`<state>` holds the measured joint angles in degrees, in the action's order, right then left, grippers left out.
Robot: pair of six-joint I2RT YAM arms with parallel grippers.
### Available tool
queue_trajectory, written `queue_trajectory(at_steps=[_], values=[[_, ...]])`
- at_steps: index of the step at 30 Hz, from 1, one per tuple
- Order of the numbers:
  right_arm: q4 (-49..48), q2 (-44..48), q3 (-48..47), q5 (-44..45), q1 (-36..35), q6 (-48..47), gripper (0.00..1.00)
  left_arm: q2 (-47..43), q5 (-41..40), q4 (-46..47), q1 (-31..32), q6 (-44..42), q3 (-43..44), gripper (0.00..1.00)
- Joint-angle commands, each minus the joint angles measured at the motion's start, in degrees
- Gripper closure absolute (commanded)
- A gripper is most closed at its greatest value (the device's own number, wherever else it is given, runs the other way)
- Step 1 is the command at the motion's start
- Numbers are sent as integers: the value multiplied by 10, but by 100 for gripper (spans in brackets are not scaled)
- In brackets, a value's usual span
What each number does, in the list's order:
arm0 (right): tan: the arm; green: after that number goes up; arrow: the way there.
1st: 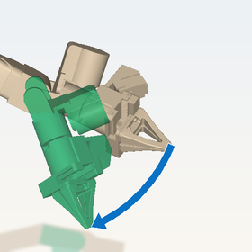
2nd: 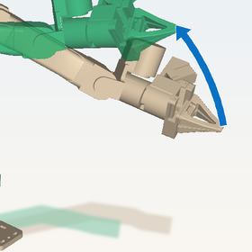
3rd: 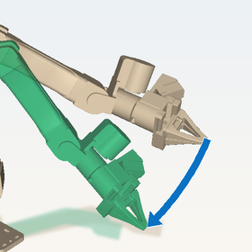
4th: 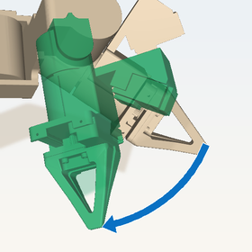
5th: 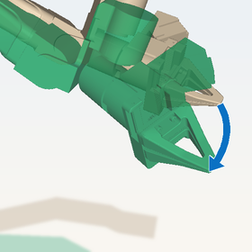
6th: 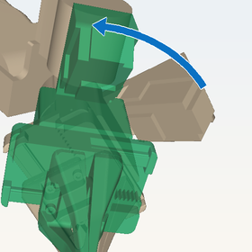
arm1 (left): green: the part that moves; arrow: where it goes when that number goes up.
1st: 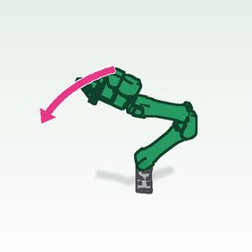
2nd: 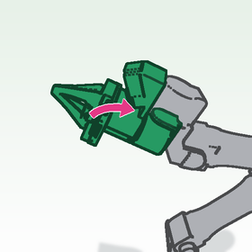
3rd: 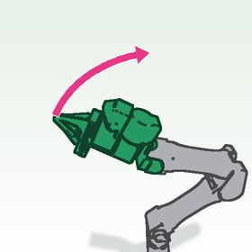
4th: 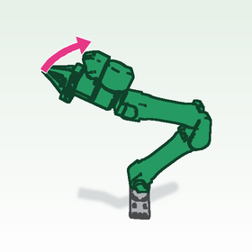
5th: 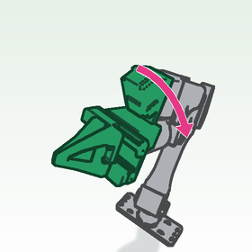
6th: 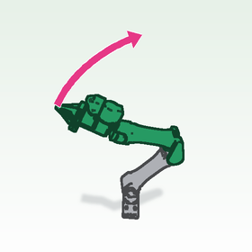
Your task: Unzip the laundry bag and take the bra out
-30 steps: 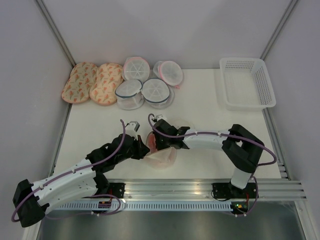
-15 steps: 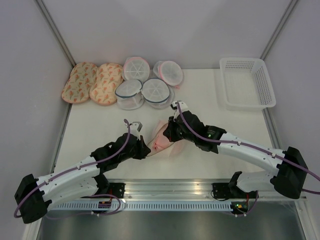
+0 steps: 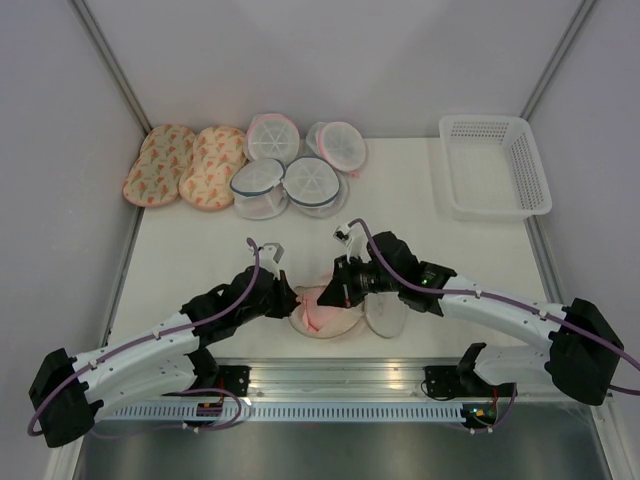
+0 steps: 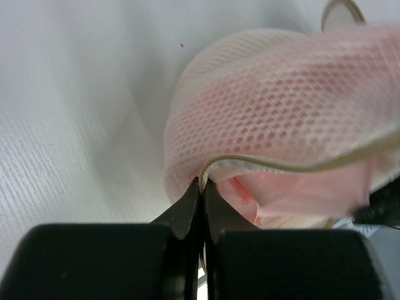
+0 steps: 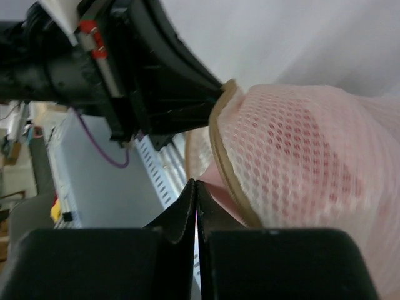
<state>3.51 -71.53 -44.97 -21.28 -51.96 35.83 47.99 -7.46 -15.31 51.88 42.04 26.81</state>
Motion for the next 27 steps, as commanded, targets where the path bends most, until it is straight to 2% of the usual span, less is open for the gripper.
queue_trajectory(at_steps=[1,5,9,14,16,17,19,20,21,22,24,27], values=[[-126,43,30,-148,-2,34,99,-2,-13,14,2,17,7,98],[-235,72,56,-224,-1,88,100,0,-15,14,2,19,9,98],[-391,88,80,-278,2,156,100,-2,-15,14,2,19,12,98],[-464,97,95,-281,14,189,100,-9,-13,13,2,23,10,98],[-437,100,93,-263,23,181,100,-14,-14,12,2,24,6,98],[-306,98,65,-231,24,112,100,-16,-14,11,2,25,4,98],[-150,86,23,-163,22,42,96,-15,-13,11,2,28,4,98],[-88,76,6,-130,21,20,91,-13,-12,13,2,27,4,98],[-78,60,4,-126,20,10,84,-10,-11,12,2,29,4,98],[-70,53,2,-117,17,9,64,-8,-11,15,2,29,4,98],[-37,34,-12,-62,4,-9,49,2,-6,18,2,29,5,98],[-3,15,-21,6,-39,-12,45,13,1,28,2,32,3,98]])
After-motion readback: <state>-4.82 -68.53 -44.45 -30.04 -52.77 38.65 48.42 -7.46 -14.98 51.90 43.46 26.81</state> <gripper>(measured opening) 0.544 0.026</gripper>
